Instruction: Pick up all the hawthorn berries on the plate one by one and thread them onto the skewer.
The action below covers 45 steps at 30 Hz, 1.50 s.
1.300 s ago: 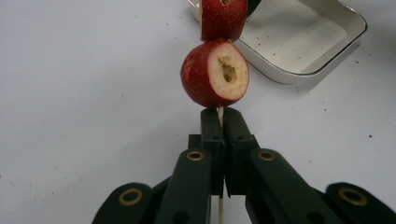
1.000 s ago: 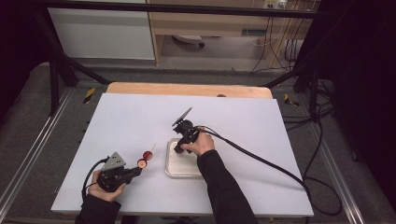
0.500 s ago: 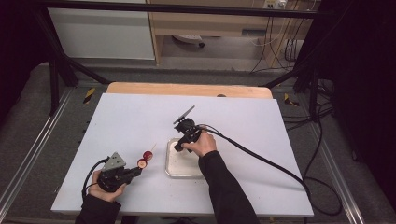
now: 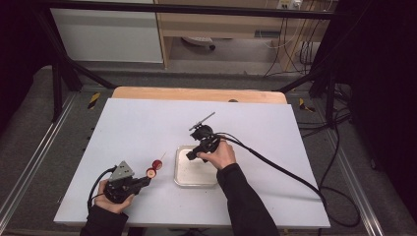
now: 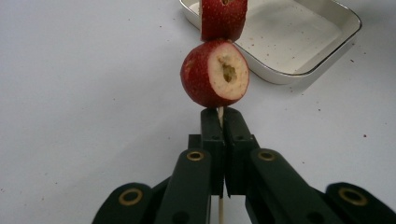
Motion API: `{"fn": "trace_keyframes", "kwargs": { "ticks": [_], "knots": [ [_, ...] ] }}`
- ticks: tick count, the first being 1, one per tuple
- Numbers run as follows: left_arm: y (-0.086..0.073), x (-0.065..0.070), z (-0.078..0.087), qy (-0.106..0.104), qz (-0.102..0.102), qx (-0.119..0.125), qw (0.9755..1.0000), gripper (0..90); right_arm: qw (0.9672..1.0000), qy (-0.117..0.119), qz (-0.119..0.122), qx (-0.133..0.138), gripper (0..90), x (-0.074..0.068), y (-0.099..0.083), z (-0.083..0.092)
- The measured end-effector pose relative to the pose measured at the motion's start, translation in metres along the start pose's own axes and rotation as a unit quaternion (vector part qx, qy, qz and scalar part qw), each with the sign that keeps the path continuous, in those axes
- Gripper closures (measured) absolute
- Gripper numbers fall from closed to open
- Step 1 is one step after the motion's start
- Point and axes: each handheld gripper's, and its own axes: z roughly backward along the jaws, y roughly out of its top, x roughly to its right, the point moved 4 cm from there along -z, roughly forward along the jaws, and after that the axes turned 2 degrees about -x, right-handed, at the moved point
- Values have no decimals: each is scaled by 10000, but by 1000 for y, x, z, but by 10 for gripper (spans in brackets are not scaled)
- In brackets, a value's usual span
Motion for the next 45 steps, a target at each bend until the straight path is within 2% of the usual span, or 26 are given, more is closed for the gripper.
{"fn": "trace_keyframes", "kwargs": {
  "ticks": [5, 7, 10, 15, 18, 22, 28, 40, 43, 45],
  "knots": [
    [1, 1, 0, 12, 2, 23, 10000, 883, 9991, 145, -147, 371, 612, 2, -13, 9],
    [1, 2, -1, 16, 2, 25, 10000, 884, 9977, 217, -224, 598, 612, 3, -20, 13],
    [2, 5, -2, 22, -4, 55, 10000, 884, 9952, 314, -327, 868, 612, 5, -29, 18],
    [4, 10, -4, 42, -23, 81, 10000, 884, 9877, 491, -512, 1395, 612, 7, -44, 23],
    [6, 14, -5, 51, -58, 124, 9999, 883, 9797, 669, -699, 1755, 613, 8, -52, 24],
    [10, 21, -9, 37, -58, 147, 9999, 883, 9687, 758, -902, 2183, 613, 10, -61, 26],
    [17, 33, -15, 45, -7, 175, 9998, 884, 9462, 928, -1194, 2859, 613, 11, -66, 30],
    [28, 48, -24, 53, 197, 350, 9992, 883, 9178, 890, -1469, 3579, 614, 11, -63, 30],
    [32, 51, -26, 64, 296, 424, 9986, 883, 9122, 902, -1535, 3691, 614, 11, -62, 31],
    [34, 53, -27, 60, 370, 470, 9982, 883, 9069, 913, -1564, 3804, 614, 11, -61, 32]
  ]
}}
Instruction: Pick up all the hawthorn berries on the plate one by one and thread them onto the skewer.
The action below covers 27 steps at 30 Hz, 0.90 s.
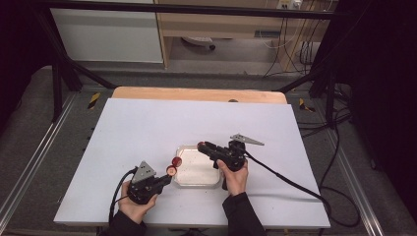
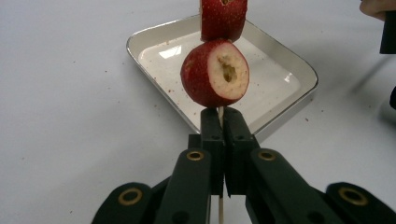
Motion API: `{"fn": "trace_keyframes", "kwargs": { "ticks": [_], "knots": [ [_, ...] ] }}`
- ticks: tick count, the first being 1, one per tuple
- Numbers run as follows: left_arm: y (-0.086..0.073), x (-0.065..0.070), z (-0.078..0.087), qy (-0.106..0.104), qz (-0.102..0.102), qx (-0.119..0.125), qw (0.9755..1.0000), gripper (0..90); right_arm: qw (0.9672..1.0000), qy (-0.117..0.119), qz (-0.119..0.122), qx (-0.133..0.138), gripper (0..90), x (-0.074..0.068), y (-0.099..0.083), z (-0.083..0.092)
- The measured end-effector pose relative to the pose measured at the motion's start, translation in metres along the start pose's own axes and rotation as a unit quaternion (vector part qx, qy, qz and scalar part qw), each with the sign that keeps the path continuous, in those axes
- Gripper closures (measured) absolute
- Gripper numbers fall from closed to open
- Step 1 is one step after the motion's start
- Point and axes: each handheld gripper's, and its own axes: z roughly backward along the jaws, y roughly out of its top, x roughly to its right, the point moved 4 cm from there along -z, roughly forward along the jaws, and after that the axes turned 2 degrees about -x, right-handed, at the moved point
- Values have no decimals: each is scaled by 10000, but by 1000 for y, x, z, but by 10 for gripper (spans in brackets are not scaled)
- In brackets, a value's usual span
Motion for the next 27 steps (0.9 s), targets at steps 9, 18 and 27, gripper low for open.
{"fn": "trace_keyframes", "kwargs": {
  "ticks": [9, 18, 27],
  "knots": [
    [5, 7, -6, -2, 123, 89, 9999, 883, 9983, 32, -165, 549, 616, -2, 10, 2],
    [14, 18, -13, -82, 152, 174, 9997, 882, 9946, 156, -379, 952, 616, -3, 14, 1],
    [21, 22, -16, -112, 187, 231, 9995, 883, 9920, 194, -517, 1138, 616, -4, 18, 2]
  ]
}}
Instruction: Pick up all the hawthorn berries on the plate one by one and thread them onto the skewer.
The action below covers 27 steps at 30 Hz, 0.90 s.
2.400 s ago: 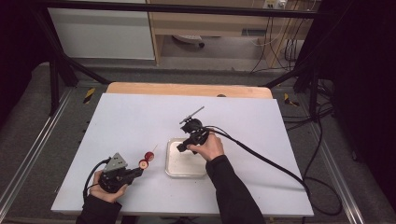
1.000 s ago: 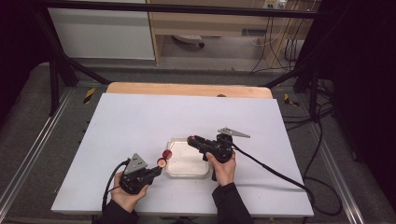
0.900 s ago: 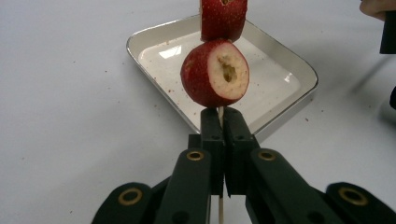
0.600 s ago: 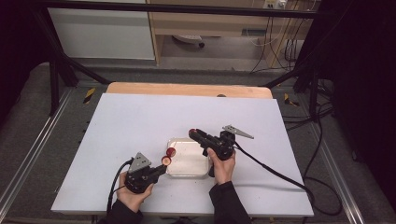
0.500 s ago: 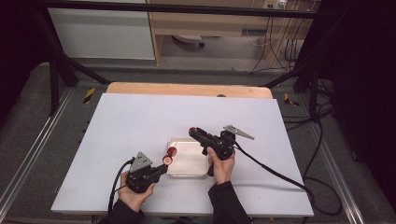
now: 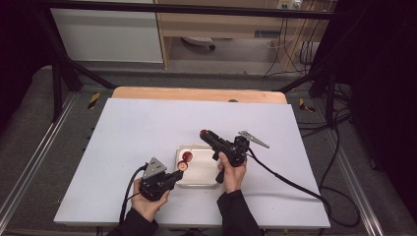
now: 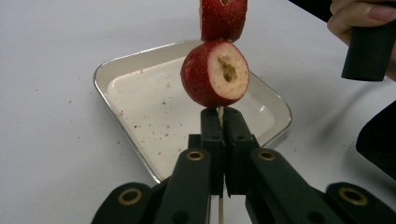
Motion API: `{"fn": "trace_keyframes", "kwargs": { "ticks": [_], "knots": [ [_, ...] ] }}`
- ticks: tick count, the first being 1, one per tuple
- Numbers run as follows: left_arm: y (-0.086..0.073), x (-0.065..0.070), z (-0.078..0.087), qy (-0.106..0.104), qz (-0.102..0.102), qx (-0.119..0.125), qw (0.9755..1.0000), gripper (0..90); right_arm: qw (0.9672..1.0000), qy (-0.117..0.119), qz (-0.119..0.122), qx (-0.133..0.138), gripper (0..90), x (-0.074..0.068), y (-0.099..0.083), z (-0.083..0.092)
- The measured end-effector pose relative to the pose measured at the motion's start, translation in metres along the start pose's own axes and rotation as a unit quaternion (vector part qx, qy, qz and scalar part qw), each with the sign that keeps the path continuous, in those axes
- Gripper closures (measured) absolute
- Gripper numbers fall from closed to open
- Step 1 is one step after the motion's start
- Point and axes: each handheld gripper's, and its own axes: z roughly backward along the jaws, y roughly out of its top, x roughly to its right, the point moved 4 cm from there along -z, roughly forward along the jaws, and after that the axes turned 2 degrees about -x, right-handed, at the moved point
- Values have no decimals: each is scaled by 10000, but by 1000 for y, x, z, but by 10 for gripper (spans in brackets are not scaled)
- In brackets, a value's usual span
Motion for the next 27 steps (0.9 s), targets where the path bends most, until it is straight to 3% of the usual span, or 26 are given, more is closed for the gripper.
{"fn": "trace_keyframes", "kwargs": {
  "ticks": [12, 27],
  "knots": [
    [7, 9, -8, -68, -7, 4, 10000, 883, 9997, 120, -139, 152, 617, -2, 4, 1],
    [14, 16, -14, -117, 186, 116, 9997, 883, 9993, 155, -155, 298, 617, -3, 4, 1]
  ]
}}
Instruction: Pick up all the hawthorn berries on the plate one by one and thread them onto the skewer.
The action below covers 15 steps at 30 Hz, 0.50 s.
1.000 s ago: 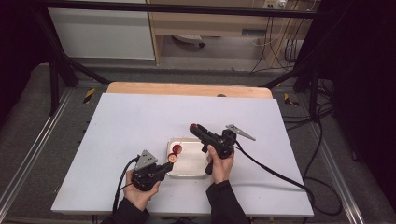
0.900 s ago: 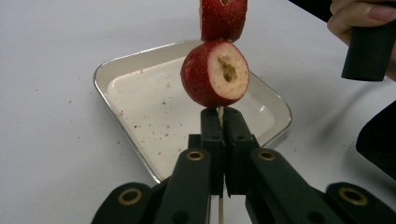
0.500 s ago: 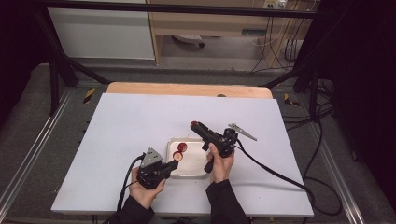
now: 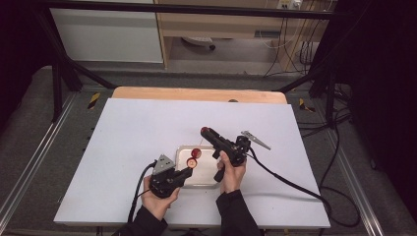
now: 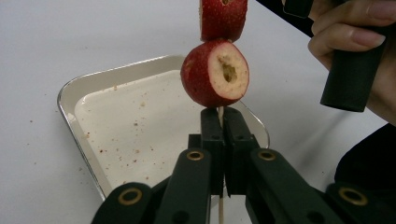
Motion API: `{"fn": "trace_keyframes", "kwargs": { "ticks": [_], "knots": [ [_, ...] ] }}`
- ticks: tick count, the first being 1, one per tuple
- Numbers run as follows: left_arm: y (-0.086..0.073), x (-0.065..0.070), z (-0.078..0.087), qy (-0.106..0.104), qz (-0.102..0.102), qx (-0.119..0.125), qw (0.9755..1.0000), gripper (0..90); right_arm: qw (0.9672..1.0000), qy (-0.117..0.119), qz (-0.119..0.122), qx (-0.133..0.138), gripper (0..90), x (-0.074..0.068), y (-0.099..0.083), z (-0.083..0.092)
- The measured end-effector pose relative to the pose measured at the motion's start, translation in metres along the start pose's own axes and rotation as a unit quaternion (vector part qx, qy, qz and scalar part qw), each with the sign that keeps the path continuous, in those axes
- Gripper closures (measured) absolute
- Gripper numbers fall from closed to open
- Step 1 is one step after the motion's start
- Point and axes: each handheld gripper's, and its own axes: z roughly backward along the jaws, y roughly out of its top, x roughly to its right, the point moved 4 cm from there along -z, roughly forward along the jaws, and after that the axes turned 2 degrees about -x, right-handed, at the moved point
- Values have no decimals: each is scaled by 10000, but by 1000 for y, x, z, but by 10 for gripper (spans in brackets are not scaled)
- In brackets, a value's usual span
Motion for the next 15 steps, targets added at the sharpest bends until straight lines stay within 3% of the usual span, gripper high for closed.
{"fn": "trace_keyframes", "kwargs": {
  "ticks": [15],
  "knots": [
    [2, -1, -2, 10, 66, 1, 10000, 883, 10000, 34, -2, -38, 617, 0, -3, 0]
  ]
}}
